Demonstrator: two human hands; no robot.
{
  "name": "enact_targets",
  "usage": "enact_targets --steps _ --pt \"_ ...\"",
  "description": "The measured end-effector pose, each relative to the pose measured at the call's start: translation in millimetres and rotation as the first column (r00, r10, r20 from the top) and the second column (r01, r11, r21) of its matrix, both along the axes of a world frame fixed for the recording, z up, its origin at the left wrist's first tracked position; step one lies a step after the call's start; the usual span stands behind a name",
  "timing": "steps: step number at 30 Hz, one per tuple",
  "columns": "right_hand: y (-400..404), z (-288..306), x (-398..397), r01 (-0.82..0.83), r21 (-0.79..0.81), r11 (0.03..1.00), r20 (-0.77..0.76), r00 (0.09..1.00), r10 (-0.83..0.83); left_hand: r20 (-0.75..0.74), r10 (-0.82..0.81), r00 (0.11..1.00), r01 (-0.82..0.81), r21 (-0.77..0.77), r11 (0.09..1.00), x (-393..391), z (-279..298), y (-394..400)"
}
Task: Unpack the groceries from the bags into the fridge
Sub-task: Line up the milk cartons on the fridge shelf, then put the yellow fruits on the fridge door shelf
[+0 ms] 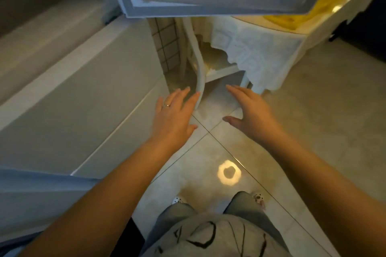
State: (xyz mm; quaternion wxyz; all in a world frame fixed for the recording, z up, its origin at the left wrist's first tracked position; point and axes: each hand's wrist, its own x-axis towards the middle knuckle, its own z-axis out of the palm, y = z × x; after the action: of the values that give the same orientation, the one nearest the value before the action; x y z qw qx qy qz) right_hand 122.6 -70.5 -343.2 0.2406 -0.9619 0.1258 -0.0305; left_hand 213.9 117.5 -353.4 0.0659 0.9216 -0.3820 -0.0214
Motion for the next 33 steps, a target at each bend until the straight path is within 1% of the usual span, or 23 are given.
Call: enact_targets --steps 3,7,12,17,20,23,27,33 --pt "-61.1 -12.6 -48.7 0.128 0.038 0.991 -0.044 0.991 -0.127 -0.028 -0.106 0.994 0.107 0.012 0.994 -27.7 -10.0 -70.2" --pt "-146.9 -23.7 -117.0 0.242 0.038 0.97 -0.098 0.966 -0.237 -0.078 -0.211 0.974 0.212 0.005 0.977 -70.5 -24.6 -172.6" --pt "-236.6 -33.0 -175.5 0.317 0.032 0.948 -0.156 0.938 -0.308 -0.116 -0.276 0.954 0.277 -0.001 0.961 -115.4 -34.7 -277.8" --pt "-305.4 -38.8 -194.2 0.361 0.021 0.932 -0.172 0.92 -0.352 -0.156 -0.317 0.935 0.326 0.032 0.945 -126.4 -43.0 -345.6" --pt "-340.8 -43.1 -187.2 0.358 -0.008 0.934 -0.184 0.917 -0.353 -0.137 -0.33 0.934 0.338 0.041 0.94 -116.8 -48.8 -382.5" --pt "-391.2 -46.8 -162.8 0.342 -0.051 0.938 -0.18 0.921 -0.345 -0.119 -0.337 0.934 0.343 0.041 0.938 -91.7 -57.5 -434.3" --pt "-466.8 -47.3 -106.8 0.318 -0.079 0.945 -0.169 0.93 -0.327 -0.098 -0.339 0.936 0.345 0.049 0.937 -41.1 -63.3 -513.3" --pt "-573.7 -30.2 -15.5 0.3 -0.094 0.949 -0.154 0.938 -0.312 -0.097 -0.362 0.927 0.364 0.01 0.931 41.8 -43.7 -636.8"
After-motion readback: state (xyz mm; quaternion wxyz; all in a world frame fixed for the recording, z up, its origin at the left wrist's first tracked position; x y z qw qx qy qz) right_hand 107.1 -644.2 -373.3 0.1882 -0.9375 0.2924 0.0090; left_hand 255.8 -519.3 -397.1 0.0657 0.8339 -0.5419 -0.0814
